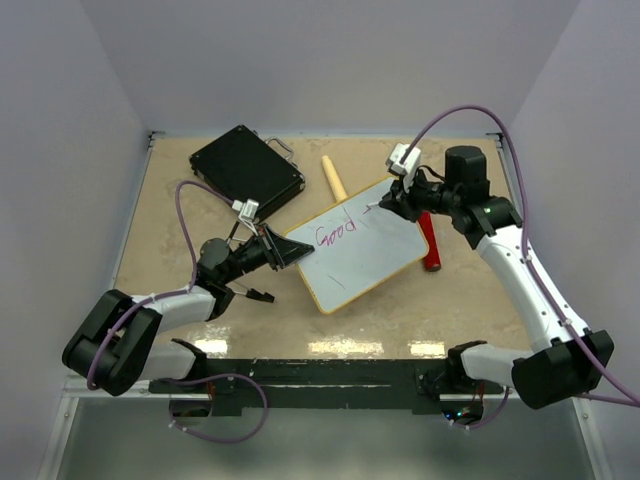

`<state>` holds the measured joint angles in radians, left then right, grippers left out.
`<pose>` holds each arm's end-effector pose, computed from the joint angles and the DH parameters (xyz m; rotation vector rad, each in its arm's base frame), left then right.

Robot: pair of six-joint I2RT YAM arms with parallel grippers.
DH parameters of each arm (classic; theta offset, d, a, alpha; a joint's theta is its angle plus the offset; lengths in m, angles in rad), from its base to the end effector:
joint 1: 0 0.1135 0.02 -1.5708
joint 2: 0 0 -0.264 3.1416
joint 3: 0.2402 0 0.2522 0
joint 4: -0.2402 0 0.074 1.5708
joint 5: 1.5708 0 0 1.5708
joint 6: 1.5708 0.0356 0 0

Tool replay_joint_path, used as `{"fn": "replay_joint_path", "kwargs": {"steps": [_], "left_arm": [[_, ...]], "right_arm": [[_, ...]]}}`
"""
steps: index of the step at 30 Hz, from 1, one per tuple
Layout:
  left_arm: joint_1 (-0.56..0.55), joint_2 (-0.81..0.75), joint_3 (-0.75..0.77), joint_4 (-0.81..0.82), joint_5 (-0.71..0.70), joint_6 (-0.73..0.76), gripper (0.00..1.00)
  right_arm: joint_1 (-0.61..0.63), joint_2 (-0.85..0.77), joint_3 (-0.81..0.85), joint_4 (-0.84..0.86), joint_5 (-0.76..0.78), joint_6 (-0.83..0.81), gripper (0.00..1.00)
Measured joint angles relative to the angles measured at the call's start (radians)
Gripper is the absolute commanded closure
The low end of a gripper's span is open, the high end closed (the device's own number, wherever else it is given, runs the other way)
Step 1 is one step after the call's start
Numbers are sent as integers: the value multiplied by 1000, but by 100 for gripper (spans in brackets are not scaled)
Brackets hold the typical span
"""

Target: Write a sentence on the whiteboard

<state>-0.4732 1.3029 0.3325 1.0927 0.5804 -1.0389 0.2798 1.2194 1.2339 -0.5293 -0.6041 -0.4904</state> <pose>0.2056 -0.1272 0.2125 0.0727 1.6998 -1.6004 0.2473 0.0921 0.3741 -1.0826 1.7083 0.4946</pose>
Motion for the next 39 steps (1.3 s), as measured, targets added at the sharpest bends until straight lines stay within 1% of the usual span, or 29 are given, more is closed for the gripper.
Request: {"fn": "replay_joint_path", "kwargs": {"steps": [7,16,27,31,35,39], "left_arm": [[1,3,0,-2,-5,0,100],[1,9,0,-2,-4,-1,100],[1,11,0,-7,-5,0,100],[2,12,0,-8,-5,0,100],[2,19,0,3,0,0,100],[2,23,0,6,8,0,100]], "right_arm": [[2,40,24,13,-19,1,100],[4,36,15,-2,-20,-19,100],[8,-19,-53,-72,-13,-66,100],[8,-29,-56,-74,29,-59,100],[2,-38,-45,-69,41,-46,100],[-9,-40,14,-81,-9,-45,100]]}}
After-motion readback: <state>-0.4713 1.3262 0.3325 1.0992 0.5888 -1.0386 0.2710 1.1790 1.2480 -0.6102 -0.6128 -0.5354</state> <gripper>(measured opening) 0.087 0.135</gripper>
